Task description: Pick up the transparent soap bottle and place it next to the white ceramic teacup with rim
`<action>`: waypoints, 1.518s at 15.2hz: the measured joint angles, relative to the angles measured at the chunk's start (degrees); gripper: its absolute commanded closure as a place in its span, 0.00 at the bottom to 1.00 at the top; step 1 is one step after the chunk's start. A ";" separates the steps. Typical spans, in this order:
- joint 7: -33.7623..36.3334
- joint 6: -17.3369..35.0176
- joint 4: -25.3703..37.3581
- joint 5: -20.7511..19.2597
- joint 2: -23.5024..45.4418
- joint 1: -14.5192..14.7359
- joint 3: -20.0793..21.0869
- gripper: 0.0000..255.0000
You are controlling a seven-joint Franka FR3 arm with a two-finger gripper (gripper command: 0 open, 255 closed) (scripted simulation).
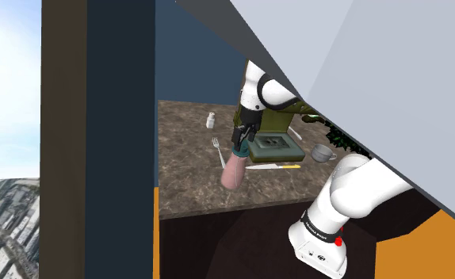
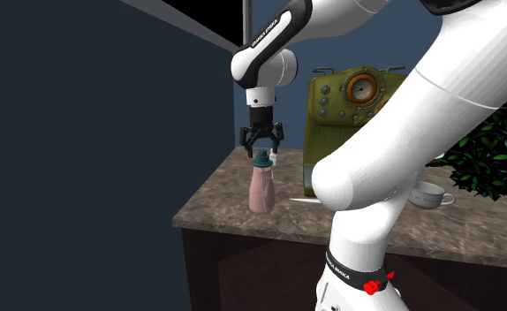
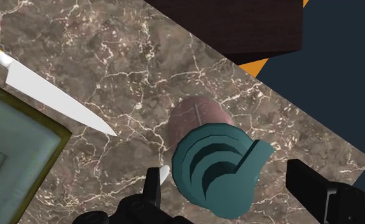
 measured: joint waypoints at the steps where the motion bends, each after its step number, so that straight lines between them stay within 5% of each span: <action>1: 0.00 0.09 -0.05 0.00 0.04 0.00 0.00 0.00; 4: 0.00 0.19 -0.10 0.00 0.07 0.00 0.00 0.00; 5: 0.00 0.20 -0.11 0.00 0.08 -0.01 0.00 1.00; 15: 0.00 0.21 -0.10 0.00 0.07 0.00 0.00 1.00; 23: -0.16 -5.66 4.07 -0.08 -1.63 -0.04 -0.24 1.00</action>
